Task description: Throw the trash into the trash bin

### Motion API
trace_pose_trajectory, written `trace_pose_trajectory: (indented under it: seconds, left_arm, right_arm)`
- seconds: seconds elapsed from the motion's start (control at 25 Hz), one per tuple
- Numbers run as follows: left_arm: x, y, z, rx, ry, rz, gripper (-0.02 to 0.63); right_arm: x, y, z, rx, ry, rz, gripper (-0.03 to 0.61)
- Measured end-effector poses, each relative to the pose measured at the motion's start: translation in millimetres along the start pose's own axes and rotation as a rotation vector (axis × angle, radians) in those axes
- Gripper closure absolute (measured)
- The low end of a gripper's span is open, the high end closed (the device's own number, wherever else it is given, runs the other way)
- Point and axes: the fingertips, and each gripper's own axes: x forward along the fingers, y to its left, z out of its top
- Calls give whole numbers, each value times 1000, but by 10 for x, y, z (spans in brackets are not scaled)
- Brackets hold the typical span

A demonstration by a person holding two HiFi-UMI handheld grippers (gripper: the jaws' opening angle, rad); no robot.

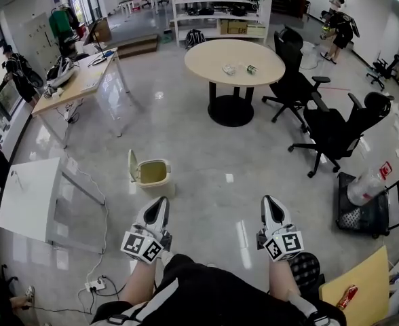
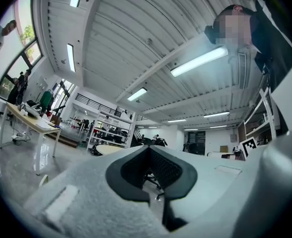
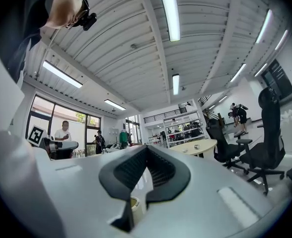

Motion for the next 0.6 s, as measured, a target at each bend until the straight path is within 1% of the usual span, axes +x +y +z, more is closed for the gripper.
trace_pose_trajectory:
  seconds: [0.16, 0.32, 0.48, 0.6]
  left_arm:
    - [268, -76, -37, 13, 9, -34, 611]
    - [543, -11, -96, 9, 0, -53, 611]
    - [939, 187, -52, 13, -38, -77, 611]
    - [1274, 347, 60, 6, -81, -83, 611]
  right_arm:
    - [65, -83, -42, 30, -8, 21, 577]
    - [192, -209, -68, -10, 5, 7, 575]
    - [451, -325, 92, -66, -20, -13, 575]
    - [685, -494, 245, -71, -43, -48, 575]
